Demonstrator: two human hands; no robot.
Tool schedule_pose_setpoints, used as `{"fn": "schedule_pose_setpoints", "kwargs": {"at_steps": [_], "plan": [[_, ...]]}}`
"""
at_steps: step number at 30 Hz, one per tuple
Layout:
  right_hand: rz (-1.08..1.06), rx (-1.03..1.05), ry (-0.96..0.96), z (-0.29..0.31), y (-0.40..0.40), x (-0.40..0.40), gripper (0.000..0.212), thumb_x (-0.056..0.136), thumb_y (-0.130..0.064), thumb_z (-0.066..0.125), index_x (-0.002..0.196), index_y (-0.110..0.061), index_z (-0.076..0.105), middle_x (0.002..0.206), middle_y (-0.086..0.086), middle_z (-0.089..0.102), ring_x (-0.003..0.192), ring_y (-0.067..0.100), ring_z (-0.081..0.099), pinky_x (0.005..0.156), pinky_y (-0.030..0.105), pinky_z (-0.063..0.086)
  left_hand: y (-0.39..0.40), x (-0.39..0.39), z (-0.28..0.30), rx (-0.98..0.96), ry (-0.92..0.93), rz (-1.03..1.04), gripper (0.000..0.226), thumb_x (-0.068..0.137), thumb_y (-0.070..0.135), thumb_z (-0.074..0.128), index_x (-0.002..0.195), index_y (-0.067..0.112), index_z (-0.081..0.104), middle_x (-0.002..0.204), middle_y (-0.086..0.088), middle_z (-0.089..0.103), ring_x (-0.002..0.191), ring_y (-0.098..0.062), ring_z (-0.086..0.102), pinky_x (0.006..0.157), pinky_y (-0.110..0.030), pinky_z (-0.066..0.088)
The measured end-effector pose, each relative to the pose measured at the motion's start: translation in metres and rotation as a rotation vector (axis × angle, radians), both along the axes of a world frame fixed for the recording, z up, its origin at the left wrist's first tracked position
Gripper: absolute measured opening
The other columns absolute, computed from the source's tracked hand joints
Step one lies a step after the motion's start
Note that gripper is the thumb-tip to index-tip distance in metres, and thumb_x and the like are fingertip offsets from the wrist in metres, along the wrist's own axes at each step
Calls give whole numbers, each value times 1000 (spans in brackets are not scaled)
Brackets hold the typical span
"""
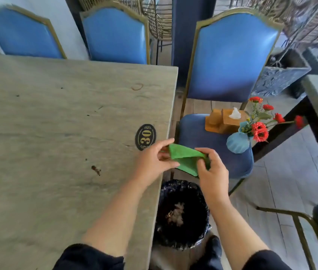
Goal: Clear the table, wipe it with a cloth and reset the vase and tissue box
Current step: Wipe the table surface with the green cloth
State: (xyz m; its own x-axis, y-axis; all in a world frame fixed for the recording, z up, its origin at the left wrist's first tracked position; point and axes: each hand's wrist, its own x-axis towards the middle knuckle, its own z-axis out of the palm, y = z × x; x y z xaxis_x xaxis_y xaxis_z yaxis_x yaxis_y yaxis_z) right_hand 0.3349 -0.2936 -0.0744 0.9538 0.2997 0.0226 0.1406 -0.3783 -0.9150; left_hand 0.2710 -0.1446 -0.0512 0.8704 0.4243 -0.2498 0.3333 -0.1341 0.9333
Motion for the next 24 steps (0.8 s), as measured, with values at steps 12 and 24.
{"fn": "schedule_pose_setpoints", "kwargs": {"at_steps": [12,24], "plan": [[156,197,-3,64,32,-74,5,89,-24,63,90,-27,67,86,-10,69,85,9,61,76,32,47,29,-117,54,361,-196,138,11,92,32,56,95,21,56,84,9,59,77,-2,55,70,-21,42],[306,-292,88,14,64,-156,20,87,-26,65,104,-19,70,100,2,71,97,22,63,70,23,38,45,-220,-6,430,269,205,31,92,35,55,117,16,58,105,-5,68,96,-24,63,77,-32,49]]}}
